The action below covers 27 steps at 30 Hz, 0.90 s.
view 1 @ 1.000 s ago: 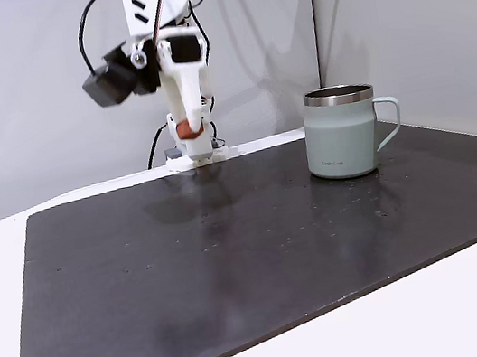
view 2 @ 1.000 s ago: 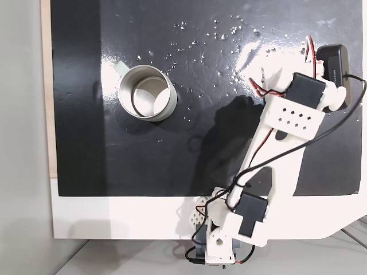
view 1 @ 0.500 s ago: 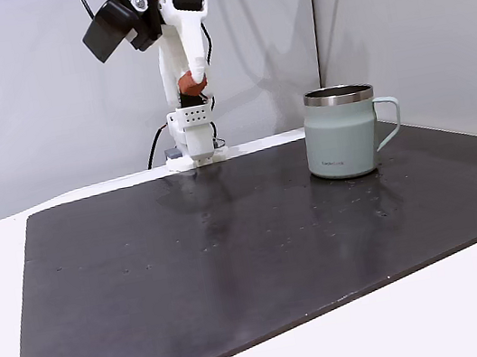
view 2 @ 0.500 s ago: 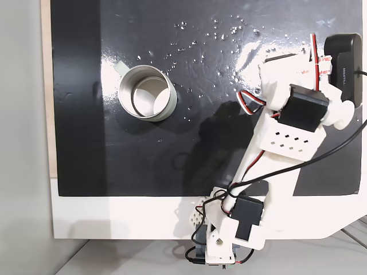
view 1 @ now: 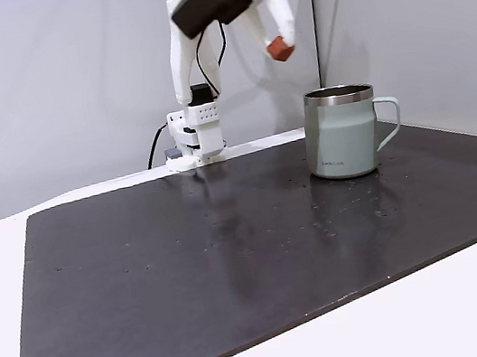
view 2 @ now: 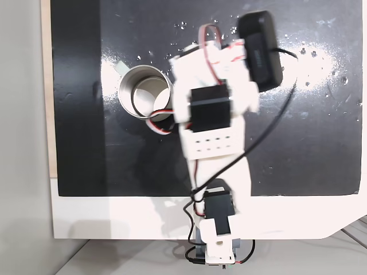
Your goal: Grasp a cube and put it in the cup.
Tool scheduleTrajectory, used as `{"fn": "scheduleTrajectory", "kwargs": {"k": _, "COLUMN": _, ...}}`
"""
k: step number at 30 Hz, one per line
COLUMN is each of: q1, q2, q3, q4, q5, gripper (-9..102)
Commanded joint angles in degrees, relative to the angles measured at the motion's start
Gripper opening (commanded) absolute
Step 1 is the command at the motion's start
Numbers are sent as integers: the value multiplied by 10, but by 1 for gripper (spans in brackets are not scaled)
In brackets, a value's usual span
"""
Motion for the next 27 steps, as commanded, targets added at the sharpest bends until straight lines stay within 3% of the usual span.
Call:
{"fn": "scheduleTrajectory", "kwargs": {"k": 1, "q1": -57, "q2": -3, "q3": -31, "q4": 6, "q5": 24, "gripper": 4}}
{"fn": "scheduleTrajectory", "kwargs": {"k": 9, "q1": -135, "q2": -20, "q3": 11, "q4": 7, "q5": 42, "gripper": 4}}
{"fn": "scheduleTrajectory", "kwargs": {"k": 22, "q1": -148, "q2": -19, "q3": 52, "q4": 7, "q5": 38, "gripper": 4}}
{"fn": "scheduleTrajectory", "kwargs": {"k": 27, "q1": -149, "q2": -14, "q3": 54, "q4": 8, "q5": 44, "gripper": 21}}
